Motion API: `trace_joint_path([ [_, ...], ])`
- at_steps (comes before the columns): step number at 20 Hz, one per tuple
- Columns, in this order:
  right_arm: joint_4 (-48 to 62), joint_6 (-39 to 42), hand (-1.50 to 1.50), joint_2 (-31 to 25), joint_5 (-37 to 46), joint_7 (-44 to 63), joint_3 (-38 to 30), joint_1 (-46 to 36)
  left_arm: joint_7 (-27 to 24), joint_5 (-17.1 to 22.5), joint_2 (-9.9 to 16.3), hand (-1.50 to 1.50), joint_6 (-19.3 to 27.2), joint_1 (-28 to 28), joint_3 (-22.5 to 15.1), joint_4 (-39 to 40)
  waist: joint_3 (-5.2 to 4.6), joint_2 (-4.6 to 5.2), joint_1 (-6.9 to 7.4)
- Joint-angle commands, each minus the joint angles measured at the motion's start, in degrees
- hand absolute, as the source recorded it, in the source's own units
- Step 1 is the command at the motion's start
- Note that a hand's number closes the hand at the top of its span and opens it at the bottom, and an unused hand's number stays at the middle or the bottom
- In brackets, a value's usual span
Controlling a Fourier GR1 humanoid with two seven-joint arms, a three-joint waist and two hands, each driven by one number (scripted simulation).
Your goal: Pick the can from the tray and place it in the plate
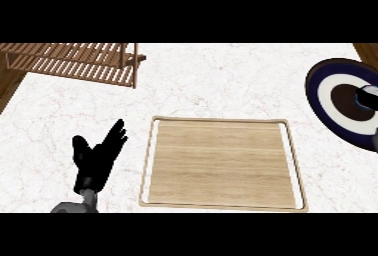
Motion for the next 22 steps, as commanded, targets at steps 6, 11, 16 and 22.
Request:
trace_joint_path([
  [6,-7.1,0.4,-1.50,3.3,-15.9,-26.1,-10.1,1.7,-0.8,0.1,0.3,0.00,0.1,1.5,0.7,-0.3,0.19,-0.30,-0.98],
  [11,-8.0,7.1,-1.50,4.3,-27.5,-38.4,-20.9,3.5,0.8,-0.4,0.1,0.00,0.4,0.6,0.1,-0.4,0.05,-0.40,-1.88],
  [16,-6.1,22.4,-1.50,8.6,-38.5,-54.8,-29.6,8.5,-0.7,-0.2,0.3,0.00,0.0,1.9,0.8,0.3,-0.23,-0.71,-2.09],
  [22,1.7,41.4,-1.50,8.7,-43.5,-67.7,-32.6,15.5,-0.5,-1.9,-1.2,0.00,1.9,1.0,0.4,1.0,-0.50,-1.08,-2.30],
])
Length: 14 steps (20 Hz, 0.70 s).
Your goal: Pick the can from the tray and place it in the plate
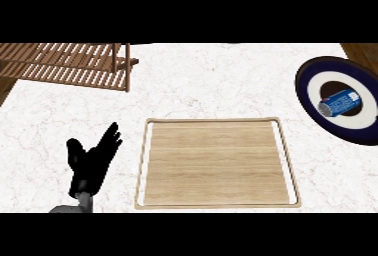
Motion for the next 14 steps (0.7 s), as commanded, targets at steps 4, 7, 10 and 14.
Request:
trace_joint_path([
  [4,8.8,14.2,-1.50,1.5,-3.2,-12.8,-1.4,5.8,-1.8,-0.3,-1.2,0.00,-0.4,2.5,0.0,-0.3,-0.22,-0.28,0.14],
  [7,6.9,11.7,-1.50,2.1,-0.6,-12.5,1.2,8.9,2.9,-2.1,-1.7,0.00,1.9,0.6,-0.9,-3.8,-0.26,-0.39,-0.09],
  [10,1.3,10.7,-1.50,3.6,-0.3,-11.7,2.6,14.2,-0.5,-1.9,-1.5,0.00,-0.1,4.2,-0.6,-3.1,-0.31,-0.45,-0.30],
  [14,1.8,9.3,-1.50,5.0,0.4,-12.3,4.2,14.5,2.5,-1.0,0.9,0.00,-2.0,1.9,2.6,-4.4,-0.30,-0.41,-0.19],
])
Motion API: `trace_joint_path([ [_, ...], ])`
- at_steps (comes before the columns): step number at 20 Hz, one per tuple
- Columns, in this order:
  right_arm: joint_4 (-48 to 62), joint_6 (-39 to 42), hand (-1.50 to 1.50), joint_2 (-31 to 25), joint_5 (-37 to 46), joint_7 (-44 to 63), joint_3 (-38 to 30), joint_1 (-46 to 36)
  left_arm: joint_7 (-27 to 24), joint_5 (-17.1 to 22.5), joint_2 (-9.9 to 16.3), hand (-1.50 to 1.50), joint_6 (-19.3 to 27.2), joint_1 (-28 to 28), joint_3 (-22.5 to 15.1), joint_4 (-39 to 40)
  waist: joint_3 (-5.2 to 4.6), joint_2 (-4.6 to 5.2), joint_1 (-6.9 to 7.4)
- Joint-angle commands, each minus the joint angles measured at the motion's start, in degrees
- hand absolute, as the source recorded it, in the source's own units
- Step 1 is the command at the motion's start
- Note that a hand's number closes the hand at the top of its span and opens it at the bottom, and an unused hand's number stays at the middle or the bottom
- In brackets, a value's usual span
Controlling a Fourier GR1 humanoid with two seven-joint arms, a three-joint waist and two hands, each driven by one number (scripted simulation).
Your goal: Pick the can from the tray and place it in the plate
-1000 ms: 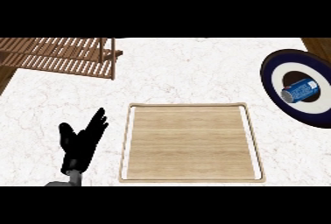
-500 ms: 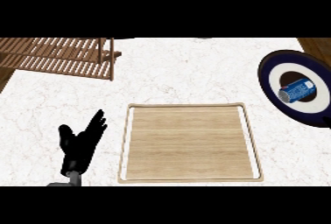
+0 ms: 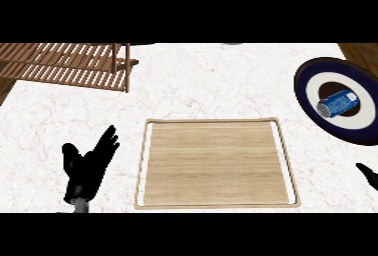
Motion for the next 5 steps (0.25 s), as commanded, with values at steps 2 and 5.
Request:
trace_joint_path([
  [2,-9.4,-3.6,-1.50,5.0,1.2,1.8,3.7,6.2,-1.1,-0.6,-0.1,0.00,-1.7,3.0,-0.1,-1.2,-0.05,-0.08,-0.11],
  [5,-10.4,-4.4,-1.50,4.9,0.8,2.1,3.5,7.3,-0.2,-0.3,-0.1,0.00,-1.6,-1.2,2.8,1.8,-0.04,-0.03,-0.11],
])
